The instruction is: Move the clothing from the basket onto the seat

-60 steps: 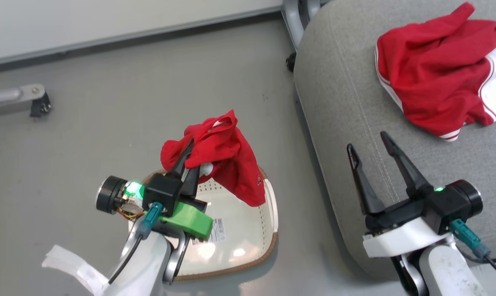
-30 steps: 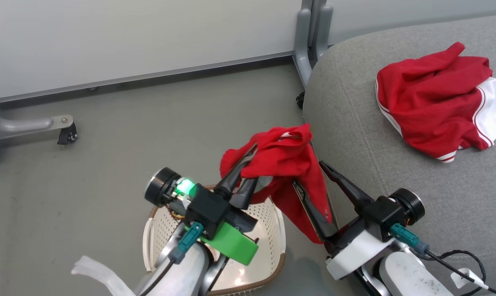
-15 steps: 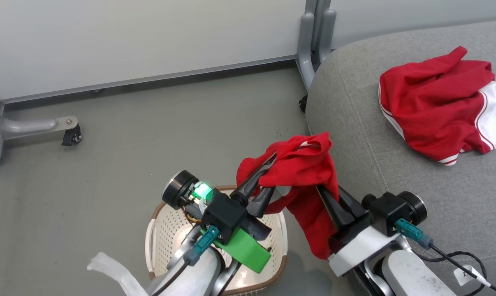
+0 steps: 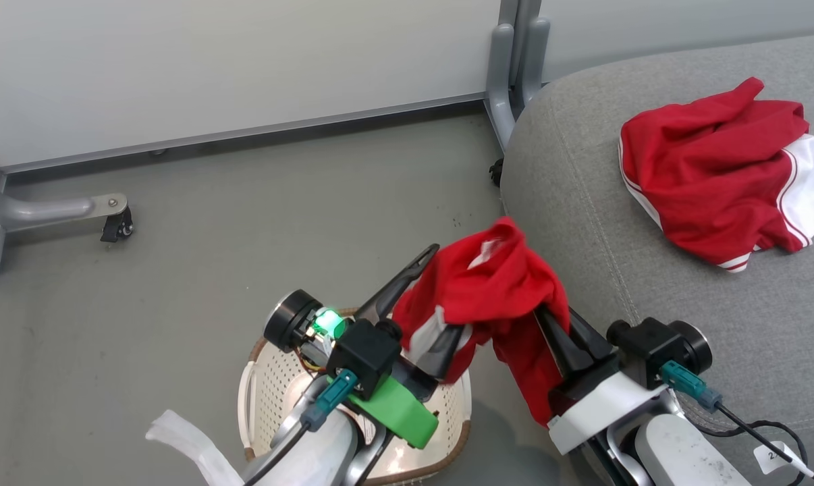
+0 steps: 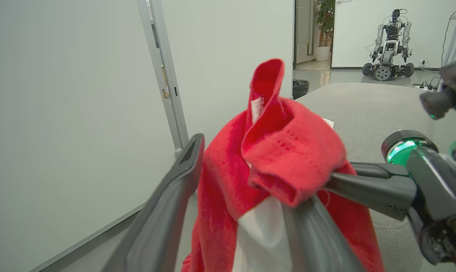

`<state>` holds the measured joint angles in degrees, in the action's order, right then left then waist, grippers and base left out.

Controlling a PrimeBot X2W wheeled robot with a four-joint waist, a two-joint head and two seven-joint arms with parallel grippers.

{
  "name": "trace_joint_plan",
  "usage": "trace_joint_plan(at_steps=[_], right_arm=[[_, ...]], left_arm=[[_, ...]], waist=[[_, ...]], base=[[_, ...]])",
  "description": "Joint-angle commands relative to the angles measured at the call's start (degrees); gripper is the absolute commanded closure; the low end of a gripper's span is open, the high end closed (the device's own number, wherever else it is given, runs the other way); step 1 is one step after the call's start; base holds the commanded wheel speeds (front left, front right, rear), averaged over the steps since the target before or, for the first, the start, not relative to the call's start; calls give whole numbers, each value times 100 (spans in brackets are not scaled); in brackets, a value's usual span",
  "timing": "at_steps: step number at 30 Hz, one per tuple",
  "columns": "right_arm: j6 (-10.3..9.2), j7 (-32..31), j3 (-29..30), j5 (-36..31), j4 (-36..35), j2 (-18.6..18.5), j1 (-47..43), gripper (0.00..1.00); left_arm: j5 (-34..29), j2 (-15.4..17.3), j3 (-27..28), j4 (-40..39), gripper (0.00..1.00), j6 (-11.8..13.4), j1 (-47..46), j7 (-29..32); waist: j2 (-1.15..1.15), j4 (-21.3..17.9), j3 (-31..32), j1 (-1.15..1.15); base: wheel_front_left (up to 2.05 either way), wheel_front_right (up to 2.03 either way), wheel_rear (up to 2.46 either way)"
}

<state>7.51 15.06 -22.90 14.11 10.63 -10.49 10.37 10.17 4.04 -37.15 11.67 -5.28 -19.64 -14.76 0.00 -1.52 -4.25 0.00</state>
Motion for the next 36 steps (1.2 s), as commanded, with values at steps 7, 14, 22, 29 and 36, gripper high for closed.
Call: trace_joint_plan(at_steps=[7,14,22,29,36], right_arm=[[-4,17,84,-12,-4,28,-47,100],[-4,17,116,-25,-11,26,-41,100],[-4,17,206,-51,-75,-2,-85,100],[-4,17,414,-87,-300,14,-102,100],[-4,17,752,-159,-585,121,-170,100]], left_arm=[[86,25,-72,47,0,-3,-60,47],[112,33,-79,76,0,46,-117,33],[170,93,4,118,0,149,-36,3],[211,234,232,102,0,326,123,-38],[242,398,600,-124,0,524,338,-41]], waist=[[0,13,-13,0],[0,18,-4,0],[0,-38,-12,0],[0,-349,-157,0],[0,-911,-413,0]], base=[[0,0,0],[0,0,0],[0,0,0],[0,0,0],[0,0,0]])
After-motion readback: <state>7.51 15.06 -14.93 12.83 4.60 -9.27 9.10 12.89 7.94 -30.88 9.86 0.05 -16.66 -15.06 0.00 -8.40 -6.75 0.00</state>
